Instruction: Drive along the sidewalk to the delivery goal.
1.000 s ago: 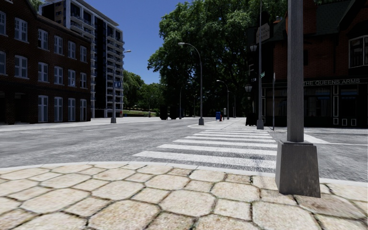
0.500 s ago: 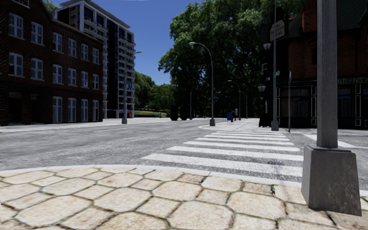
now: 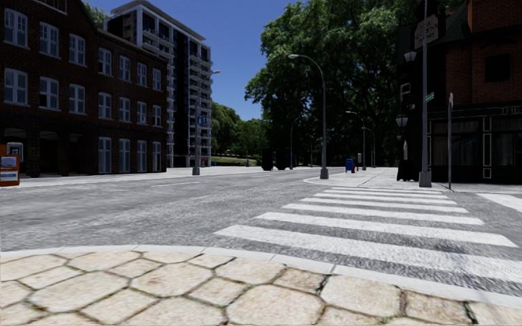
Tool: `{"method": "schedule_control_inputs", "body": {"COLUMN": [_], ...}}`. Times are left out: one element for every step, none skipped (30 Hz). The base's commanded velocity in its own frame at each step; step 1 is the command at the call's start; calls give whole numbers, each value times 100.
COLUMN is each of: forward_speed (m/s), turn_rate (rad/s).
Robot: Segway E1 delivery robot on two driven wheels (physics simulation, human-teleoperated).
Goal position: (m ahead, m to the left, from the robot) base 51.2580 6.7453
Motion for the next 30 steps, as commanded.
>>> {"method": "schedule_control_inputs", "body": {"forward_speed": [107,107,107,107,107,108,122,122,145,173,200,200,200,200,200,200,200,200,200,200,200,200,200,200,200,200,200,200,197,179], "turn_rate": [0,0,-17,-17,-35,-39,-40,-40,-41,-41,-46,-46,-57,-66,-69,-69,-70,-70,-70,-70,-70,-70,-70,-70,-70,-68,-68,-61,-58,-46]}}
